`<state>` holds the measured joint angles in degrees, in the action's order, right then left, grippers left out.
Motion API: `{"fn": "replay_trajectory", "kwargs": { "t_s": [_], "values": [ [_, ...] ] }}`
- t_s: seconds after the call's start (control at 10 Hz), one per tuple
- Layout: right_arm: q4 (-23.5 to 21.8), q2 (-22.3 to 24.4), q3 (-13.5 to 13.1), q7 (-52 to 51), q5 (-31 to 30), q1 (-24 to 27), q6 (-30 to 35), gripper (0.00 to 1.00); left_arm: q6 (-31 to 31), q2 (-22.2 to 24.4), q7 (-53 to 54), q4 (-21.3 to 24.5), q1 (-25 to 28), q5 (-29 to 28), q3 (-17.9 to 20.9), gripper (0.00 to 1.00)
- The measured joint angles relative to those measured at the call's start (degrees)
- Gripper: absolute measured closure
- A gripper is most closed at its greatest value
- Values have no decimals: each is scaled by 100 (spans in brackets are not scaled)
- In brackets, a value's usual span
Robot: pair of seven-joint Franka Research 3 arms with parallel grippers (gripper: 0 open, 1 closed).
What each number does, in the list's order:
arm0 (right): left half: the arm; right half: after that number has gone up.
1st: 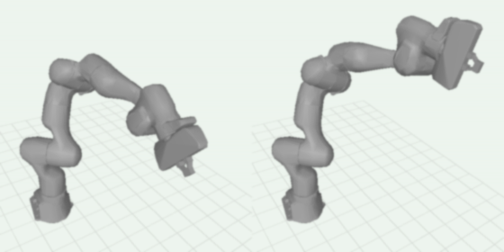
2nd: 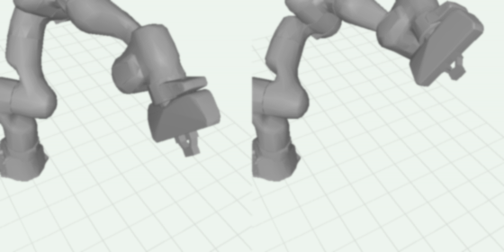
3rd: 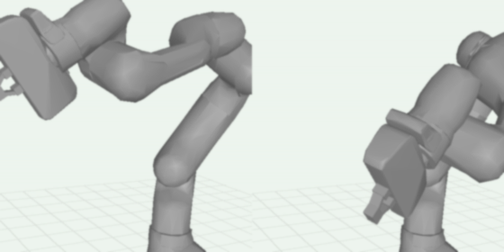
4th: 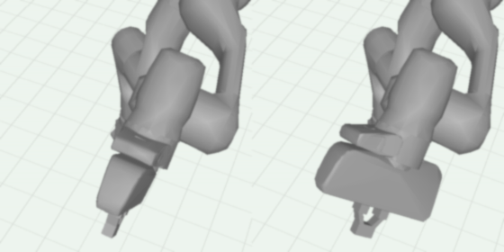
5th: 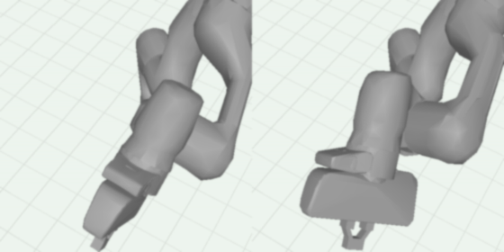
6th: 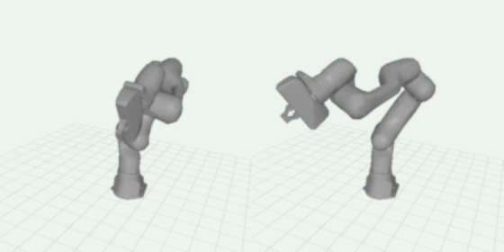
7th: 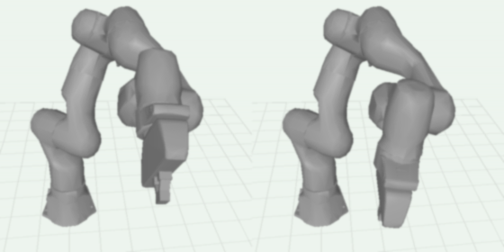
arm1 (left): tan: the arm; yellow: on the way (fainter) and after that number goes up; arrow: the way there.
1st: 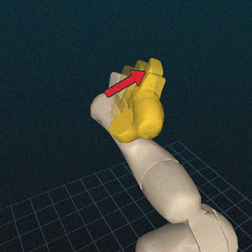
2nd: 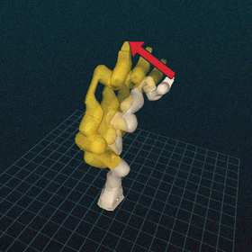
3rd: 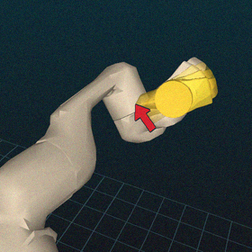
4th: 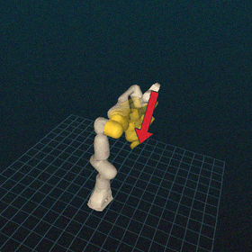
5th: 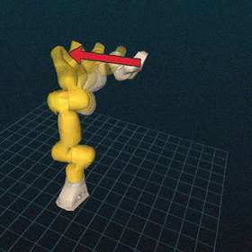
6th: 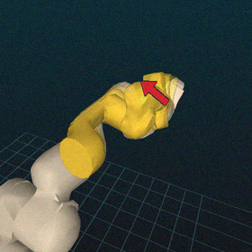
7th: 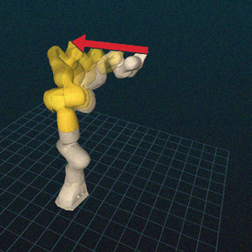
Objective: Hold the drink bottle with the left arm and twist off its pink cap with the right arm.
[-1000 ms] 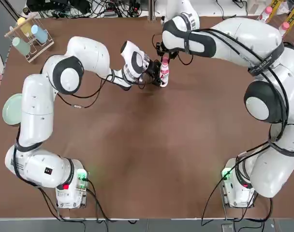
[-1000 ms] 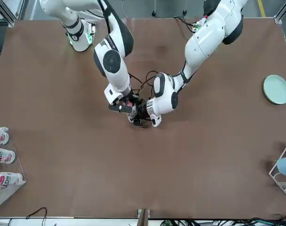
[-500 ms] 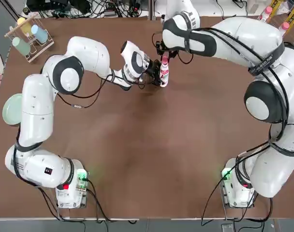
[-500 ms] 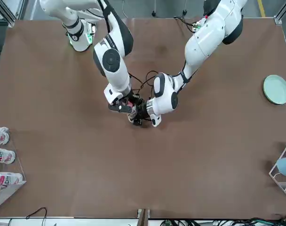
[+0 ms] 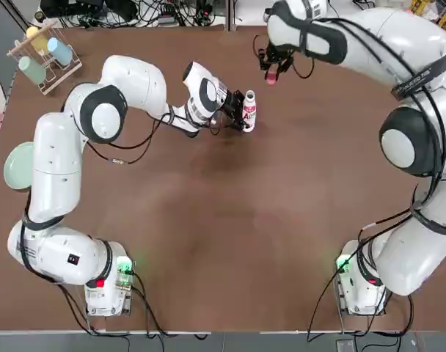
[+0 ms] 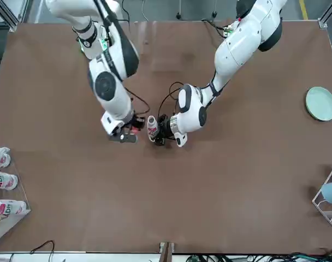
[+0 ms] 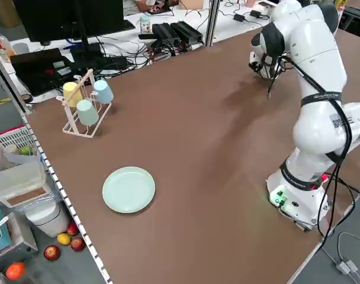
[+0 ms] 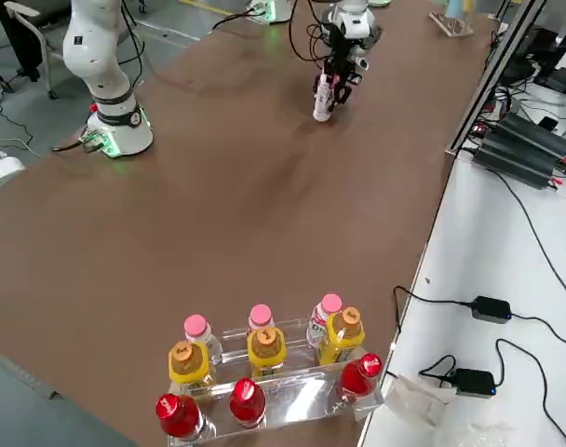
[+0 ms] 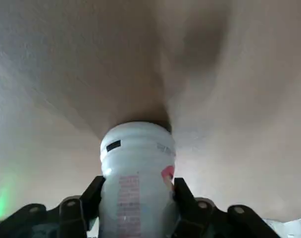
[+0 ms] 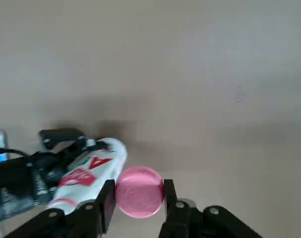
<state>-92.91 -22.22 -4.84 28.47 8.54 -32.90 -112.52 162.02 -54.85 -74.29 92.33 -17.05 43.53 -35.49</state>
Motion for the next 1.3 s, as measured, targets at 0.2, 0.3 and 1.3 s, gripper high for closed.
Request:
{"fn": "replay_trajectory", "kwargs": {
  "t_s": [0.2, 0.3, 1.3],
  "values": [
    [-72, -2, -6, -681, -1, 428, 64, 55, 1, 0, 0, 0, -2, 0, 0, 37],
    [-153, -14, -8, -1024, -2, 633, 24, 55, 1, 0, 0, -1, -2, 0, 0, 37],
    [-826, -1297, 38, -2418, -27, 1382, -2241, 55, -1, -1, 1, -4, -1, 0, 0, 37]
  ]
}}
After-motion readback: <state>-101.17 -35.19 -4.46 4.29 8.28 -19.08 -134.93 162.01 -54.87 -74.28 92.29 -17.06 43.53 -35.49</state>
